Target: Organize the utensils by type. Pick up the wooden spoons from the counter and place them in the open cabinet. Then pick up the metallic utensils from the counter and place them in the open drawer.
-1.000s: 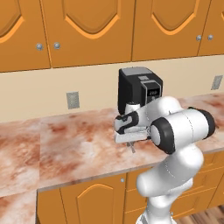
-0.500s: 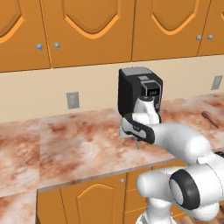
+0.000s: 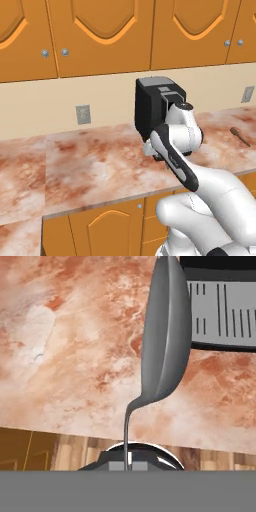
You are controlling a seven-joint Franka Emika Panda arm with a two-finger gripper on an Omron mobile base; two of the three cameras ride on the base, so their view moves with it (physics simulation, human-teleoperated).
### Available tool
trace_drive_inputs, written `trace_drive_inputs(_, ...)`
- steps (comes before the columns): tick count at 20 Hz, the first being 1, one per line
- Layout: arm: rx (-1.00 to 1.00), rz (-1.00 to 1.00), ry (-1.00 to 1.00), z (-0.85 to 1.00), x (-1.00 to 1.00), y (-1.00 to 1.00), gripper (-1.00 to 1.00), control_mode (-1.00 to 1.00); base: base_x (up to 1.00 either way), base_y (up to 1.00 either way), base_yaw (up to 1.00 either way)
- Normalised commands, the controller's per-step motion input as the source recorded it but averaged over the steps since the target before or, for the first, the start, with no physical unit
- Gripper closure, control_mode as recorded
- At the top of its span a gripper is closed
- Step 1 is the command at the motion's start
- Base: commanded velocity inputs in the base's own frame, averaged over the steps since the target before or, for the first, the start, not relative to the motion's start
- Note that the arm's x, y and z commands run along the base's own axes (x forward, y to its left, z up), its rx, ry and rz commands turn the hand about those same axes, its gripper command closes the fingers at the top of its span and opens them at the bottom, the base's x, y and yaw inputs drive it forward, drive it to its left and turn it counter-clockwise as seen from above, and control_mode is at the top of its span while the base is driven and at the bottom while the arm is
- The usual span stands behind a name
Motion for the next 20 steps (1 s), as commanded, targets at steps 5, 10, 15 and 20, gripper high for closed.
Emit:
trace_drive_inputs(5,0.0,0.08,0.0,0.73,-0.48,0.0,1.0,-1.0,0.0,0.0,0.0)
trace_drive_inputs(10,0.0,0.09,0.0,0.35,-0.32,0.0,1.0,-1.0,0.0,0.0,0.0)
trace_drive_inputs(15,0.0,0.09,0.0,0.33,-0.23,0.0,1.0,-1.0,0.0,0.0,0.0)
trace_drive_inputs(20,0.0,0.09,0.0,0.5,-0.29,0.0,1.0,-1.0,0.0,0.0,0.0)
